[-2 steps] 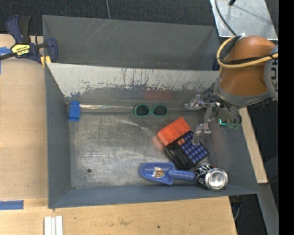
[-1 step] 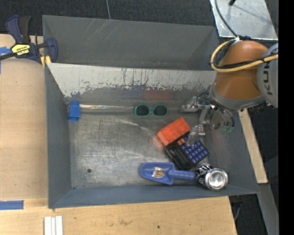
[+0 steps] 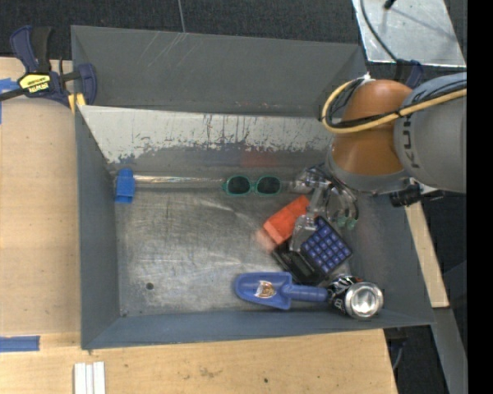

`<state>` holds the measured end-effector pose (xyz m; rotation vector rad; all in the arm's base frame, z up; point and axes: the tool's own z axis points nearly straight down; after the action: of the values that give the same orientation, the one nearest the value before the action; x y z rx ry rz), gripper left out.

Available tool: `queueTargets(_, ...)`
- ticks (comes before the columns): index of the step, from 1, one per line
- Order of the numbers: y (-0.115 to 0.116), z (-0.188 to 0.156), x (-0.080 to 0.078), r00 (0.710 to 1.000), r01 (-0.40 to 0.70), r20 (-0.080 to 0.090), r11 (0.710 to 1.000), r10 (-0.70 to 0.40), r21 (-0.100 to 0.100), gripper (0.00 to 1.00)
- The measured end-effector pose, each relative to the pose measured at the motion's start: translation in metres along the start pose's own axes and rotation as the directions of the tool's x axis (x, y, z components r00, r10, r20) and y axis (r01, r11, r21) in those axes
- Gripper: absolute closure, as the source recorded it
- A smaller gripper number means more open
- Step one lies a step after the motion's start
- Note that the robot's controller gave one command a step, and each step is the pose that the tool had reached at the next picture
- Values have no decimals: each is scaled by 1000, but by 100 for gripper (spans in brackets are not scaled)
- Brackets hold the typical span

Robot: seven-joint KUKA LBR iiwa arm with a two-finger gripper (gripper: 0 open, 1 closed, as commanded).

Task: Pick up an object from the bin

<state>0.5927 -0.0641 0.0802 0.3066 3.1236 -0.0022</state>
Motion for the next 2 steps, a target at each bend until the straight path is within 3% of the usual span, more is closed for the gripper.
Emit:
queueTargets(1, 2, -2, -3, 1000, -4, 11, 1000, 4, -1, 100)
queueTargets(2, 2, -2, -3, 1000, -4, 11, 1000, 4, -1, 100)
